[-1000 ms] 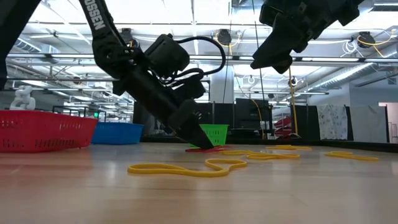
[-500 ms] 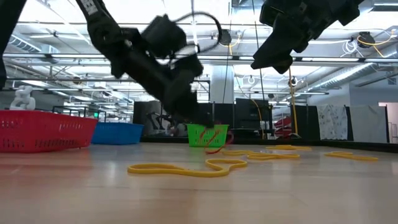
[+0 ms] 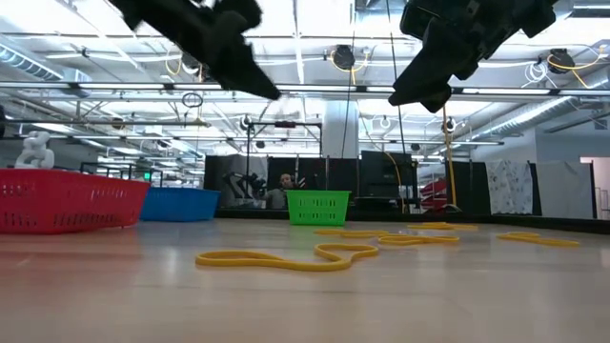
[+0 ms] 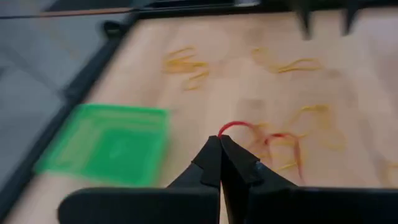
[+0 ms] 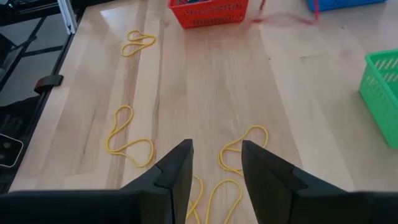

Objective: Sort rubber bands into baskets
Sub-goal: Put the red rubber band into the blue basket

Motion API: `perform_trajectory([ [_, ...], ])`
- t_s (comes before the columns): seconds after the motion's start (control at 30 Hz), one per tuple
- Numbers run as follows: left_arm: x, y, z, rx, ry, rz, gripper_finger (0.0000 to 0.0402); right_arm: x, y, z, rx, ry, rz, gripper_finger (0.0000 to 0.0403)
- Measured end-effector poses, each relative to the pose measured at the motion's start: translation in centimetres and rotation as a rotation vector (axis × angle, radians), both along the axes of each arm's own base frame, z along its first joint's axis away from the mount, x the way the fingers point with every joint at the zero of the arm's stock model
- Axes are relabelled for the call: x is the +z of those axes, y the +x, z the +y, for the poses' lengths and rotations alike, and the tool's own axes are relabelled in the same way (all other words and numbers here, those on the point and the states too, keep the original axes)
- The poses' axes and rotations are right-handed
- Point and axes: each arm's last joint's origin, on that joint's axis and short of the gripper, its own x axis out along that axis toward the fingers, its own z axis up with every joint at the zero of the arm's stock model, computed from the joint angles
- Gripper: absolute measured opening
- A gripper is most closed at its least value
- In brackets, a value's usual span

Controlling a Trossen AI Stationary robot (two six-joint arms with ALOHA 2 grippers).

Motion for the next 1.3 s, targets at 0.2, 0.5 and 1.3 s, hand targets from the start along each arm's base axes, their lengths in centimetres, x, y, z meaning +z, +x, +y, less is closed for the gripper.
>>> perform_trajectory([
  [0.2, 2.0, -4.4, 1.0, 0.206, 0.116, 0.12, 0.0001, 0.0, 0.0, 0.0, -0.001, -0.001, 0.0, 0.013],
  [0.5, 1.4, -8.3, 4.3, 0.484, 0.212, 0.386, 0.0001, 0.0, 0.0, 0.0, -0.001, -0.001, -0.004, 0.013],
  [1.3, 0.9, -12.4, 11.5, 0.739, 0.09, 0.499, 0.0001, 0.0, 0.0, 0.0, -0.001, 0.0, -0.004, 0.013],
])
